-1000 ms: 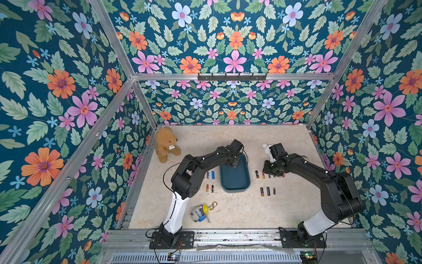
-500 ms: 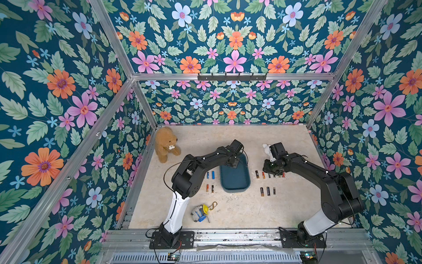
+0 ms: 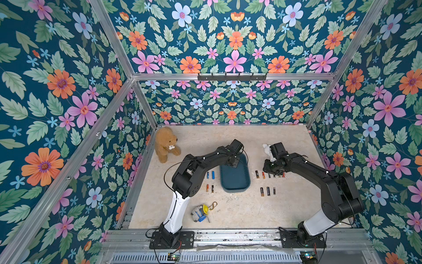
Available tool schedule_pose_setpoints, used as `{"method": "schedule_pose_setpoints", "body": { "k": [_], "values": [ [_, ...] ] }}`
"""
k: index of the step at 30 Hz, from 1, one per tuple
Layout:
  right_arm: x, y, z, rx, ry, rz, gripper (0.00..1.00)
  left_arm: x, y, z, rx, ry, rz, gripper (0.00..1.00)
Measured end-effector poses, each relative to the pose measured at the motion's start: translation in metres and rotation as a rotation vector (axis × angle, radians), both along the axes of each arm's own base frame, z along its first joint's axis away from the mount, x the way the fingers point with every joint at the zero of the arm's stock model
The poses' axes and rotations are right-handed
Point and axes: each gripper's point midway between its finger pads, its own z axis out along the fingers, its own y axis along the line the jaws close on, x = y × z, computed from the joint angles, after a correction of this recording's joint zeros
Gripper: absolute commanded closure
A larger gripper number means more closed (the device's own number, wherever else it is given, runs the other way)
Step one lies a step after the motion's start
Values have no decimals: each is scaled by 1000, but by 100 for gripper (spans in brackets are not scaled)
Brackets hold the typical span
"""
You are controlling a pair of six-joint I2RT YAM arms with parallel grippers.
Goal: Take the batteries out of the storage box
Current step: Pick up the battery from the storage box.
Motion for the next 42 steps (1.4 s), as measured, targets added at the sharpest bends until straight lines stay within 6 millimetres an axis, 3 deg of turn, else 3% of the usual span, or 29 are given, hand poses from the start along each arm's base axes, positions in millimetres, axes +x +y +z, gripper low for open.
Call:
{"method": "schedule_pose_setpoints", "body": {
  "k": [10,18,32,42],
  "values": [
    [0,0,3,0,-6,2,59,0,-2,28,-52,-25,12,89],
    [-1,-1,3,-1,-6,0,60,-9,1,33,-71,-12,12,89],
    [-2,-2,12,7,-27,1,59,-18,8,62,-129,-43,37,89],
    [-7,-3,20,16,-44,1,60,-31,27,82,-131,-79,69,89]
  ]
}}
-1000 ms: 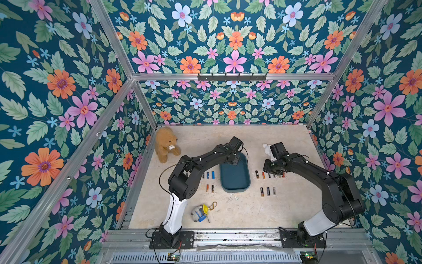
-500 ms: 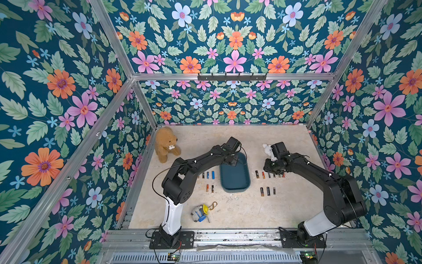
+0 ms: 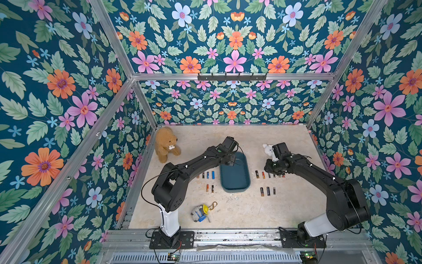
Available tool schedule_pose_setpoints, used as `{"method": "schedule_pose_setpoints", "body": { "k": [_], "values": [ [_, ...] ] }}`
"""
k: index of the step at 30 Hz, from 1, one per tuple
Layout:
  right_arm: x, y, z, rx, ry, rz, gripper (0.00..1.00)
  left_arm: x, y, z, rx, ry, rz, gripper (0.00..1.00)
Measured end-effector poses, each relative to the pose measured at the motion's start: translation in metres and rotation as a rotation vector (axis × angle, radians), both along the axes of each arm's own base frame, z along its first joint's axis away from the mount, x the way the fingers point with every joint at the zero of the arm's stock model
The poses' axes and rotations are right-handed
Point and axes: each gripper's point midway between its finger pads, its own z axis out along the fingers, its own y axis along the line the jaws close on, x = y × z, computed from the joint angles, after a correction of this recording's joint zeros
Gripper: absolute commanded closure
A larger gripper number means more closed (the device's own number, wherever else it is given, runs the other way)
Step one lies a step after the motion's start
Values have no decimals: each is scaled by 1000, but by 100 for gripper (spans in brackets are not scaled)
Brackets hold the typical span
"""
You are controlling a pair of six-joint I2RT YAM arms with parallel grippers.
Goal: Take the batteries out of the storage box
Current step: Pick up the battery from the storage box, then place the battery at the center of the board.
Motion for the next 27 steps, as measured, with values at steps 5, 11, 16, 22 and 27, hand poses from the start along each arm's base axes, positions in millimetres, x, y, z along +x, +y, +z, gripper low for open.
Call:
{"method": "schedule_pose_setpoints", "body": {
  "k": [5,11,16,22,27],
  "values": [
    [0,0,4,3,-9,0,59,-8,12,6,2,-10,27,89],
    [0,0,4,5,-10,1,59,-20,28,12,8,-18,56,89],
    [2,2,7,10,-17,4,59,-27,42,18,9,-32,83,89],
    [2,2,8,10,-18,4,60,-37,65,18,15,-29,130,89],
    [1,3,8,12,-18,6,59,-48,86,11,30,-12,169,89]
  ]
}}
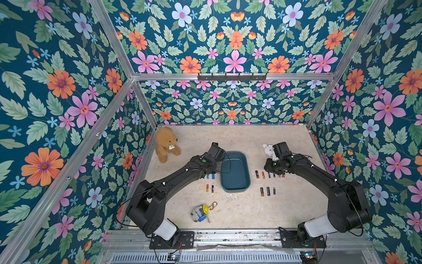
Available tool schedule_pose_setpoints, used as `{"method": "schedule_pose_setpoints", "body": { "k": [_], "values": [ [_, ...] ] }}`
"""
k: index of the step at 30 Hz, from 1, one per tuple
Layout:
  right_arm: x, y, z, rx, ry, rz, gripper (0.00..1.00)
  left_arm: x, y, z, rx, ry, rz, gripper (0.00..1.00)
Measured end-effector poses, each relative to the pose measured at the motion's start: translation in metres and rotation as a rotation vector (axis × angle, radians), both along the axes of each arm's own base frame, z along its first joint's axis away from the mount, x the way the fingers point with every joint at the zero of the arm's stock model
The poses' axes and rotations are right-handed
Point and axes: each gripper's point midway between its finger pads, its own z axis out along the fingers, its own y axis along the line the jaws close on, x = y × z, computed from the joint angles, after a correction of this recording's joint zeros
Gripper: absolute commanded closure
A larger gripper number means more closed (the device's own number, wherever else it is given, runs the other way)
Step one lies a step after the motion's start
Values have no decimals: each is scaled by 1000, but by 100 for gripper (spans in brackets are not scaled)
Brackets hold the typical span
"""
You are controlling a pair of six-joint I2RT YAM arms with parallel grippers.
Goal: Take the batteries out of the storage box
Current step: Place the battery at the center of the board.
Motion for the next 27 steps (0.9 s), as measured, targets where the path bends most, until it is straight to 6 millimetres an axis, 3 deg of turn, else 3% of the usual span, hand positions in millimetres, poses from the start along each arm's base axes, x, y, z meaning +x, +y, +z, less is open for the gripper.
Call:
{"method": "schedule_pose_setpoints", "body": {
  "k": [11,27],
  "values": [
    [-1,2,-1,5,3,5,59,-24,44,-19,6,41,92,89],
    [-1,2,-3,3,8,5,59,-66,75,-54,-6,108,169,89]
  ]
}}
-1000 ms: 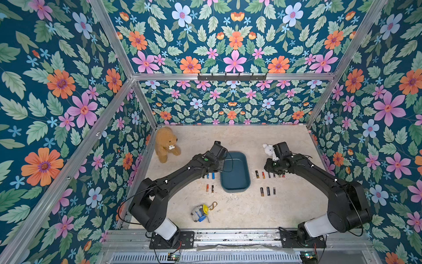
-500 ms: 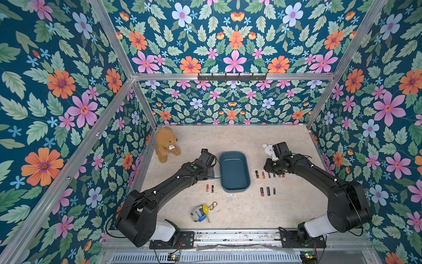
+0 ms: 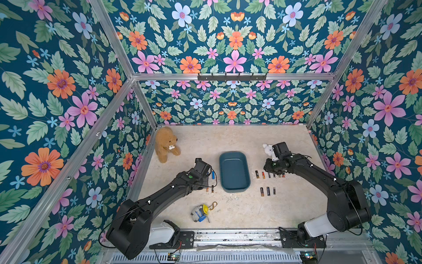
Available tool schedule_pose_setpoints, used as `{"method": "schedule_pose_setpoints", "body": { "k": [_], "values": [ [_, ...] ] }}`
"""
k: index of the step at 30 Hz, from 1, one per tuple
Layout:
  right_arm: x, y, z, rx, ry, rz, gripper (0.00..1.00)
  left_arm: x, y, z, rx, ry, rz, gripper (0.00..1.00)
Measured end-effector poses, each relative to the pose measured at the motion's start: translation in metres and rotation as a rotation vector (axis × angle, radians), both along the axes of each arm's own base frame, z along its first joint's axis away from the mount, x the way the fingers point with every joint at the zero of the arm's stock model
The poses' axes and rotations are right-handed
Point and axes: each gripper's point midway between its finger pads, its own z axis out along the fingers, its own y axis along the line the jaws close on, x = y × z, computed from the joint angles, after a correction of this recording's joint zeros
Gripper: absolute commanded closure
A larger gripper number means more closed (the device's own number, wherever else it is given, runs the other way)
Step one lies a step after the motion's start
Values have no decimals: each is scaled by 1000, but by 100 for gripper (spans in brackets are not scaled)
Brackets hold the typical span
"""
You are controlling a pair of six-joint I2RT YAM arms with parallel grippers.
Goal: Take the batteries out of the storage box
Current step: Place the battery at the center of the board.
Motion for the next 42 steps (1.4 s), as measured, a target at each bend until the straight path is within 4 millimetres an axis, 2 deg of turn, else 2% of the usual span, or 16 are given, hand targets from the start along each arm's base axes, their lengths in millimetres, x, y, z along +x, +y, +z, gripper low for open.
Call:
{"method": "schedule_pose_setpoints", "body": {
  "k": [9,16,42],
  "values": [
    [0,0,0,0,0,0,59,-12,2,-20,-25,37,19,89],
    [0,0,0,-1,0,0,59,-13,-1,-30,-36,55,20,89],
    [0,0,-2,-3,7,1,59,-16,-4,-49,-37,97,19,89]
  ]
}}
